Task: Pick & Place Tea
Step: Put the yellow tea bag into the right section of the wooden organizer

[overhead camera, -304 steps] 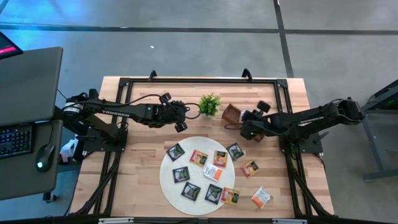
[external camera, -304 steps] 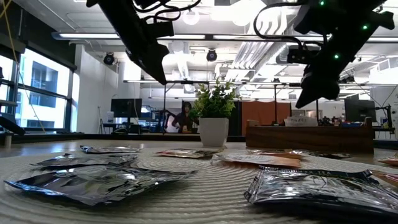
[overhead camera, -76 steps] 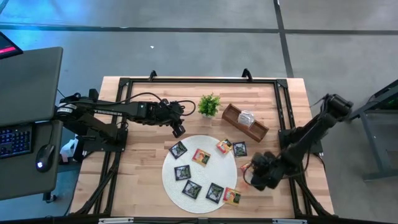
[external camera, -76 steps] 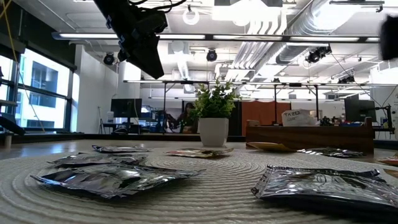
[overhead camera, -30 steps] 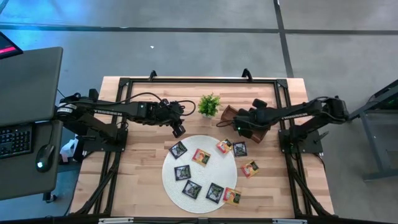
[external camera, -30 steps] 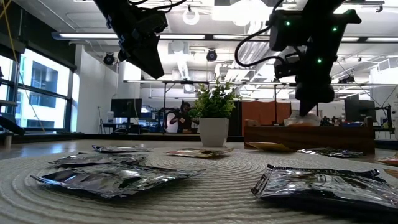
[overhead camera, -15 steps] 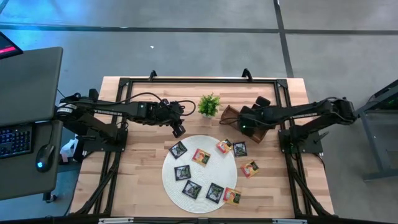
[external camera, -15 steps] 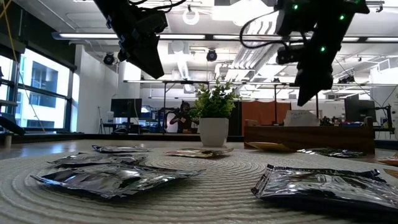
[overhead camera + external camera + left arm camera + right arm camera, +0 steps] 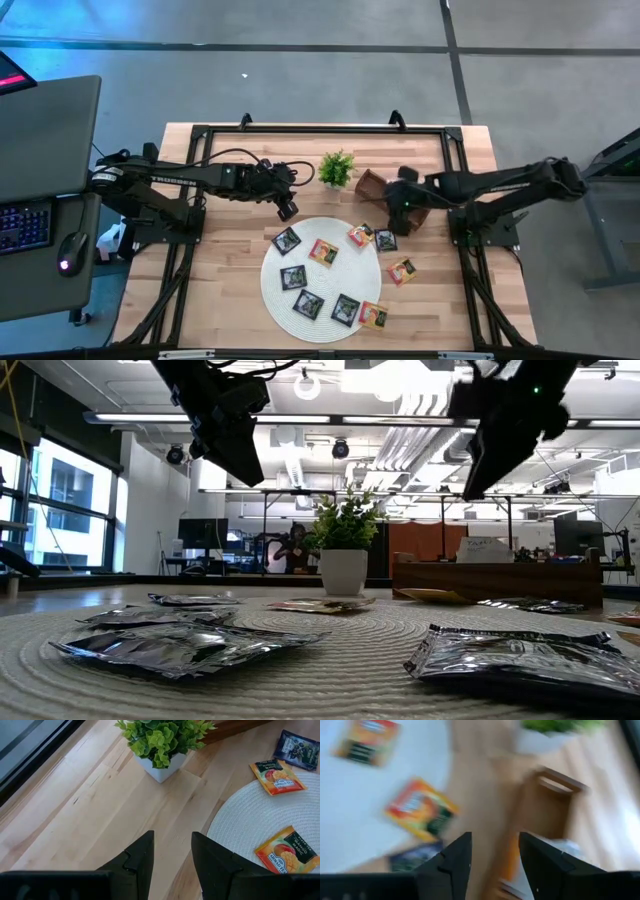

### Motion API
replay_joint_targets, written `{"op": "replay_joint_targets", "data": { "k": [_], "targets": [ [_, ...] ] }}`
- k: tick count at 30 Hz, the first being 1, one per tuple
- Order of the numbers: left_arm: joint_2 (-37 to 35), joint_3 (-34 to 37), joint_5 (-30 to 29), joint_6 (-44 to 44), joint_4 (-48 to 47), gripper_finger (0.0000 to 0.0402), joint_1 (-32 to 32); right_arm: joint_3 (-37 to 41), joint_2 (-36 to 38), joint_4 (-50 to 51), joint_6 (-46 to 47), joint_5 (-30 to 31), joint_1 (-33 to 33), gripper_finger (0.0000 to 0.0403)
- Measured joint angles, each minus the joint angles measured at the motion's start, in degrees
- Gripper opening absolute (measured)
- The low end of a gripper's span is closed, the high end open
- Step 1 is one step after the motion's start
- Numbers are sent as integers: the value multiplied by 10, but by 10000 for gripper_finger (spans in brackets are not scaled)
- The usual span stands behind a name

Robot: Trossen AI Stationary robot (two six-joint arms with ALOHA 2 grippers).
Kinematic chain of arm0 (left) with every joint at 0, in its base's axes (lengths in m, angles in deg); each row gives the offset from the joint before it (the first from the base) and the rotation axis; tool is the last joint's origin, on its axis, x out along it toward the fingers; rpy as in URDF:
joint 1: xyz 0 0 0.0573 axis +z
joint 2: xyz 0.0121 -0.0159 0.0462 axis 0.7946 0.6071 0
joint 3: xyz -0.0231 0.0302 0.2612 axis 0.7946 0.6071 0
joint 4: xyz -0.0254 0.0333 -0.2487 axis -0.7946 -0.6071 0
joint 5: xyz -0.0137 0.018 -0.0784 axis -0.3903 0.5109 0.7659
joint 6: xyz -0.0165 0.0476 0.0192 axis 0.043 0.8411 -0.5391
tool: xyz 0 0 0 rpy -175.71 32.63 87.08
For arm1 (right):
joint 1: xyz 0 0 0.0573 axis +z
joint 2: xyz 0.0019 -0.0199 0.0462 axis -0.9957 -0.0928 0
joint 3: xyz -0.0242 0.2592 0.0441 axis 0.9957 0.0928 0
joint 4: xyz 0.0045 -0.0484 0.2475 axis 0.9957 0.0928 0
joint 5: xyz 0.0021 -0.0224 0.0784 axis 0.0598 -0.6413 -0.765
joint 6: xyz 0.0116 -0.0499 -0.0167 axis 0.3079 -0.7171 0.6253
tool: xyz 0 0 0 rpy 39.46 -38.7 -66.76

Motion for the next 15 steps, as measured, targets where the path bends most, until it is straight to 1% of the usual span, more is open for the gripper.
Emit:
{"op": "replay_joint_targets", "data": {
  "k": [3, 5, 8, 12, 15],
  "targets": [
    [0, 0, 0, 0, 0, 129, 0, 0, -15, -28, 19, -25, 37, 172],
    [0, 0, 0, 0, 0, 129, 0, 0, -28, -38, 75, -25, 63, 177],
    [0, 0, 0, 0, 0, 129, 0, 0, -44, -36, 211, -29, 96, 178],
    [0, 0, 0, 0, 4, 129, 0, 0, -56, -18, 414, -50, 138, 172],
    [0, 0, 0, 0, 23, 129, 0, 0, -65, -5, 512, -31, 175, 166]
  ]
}}
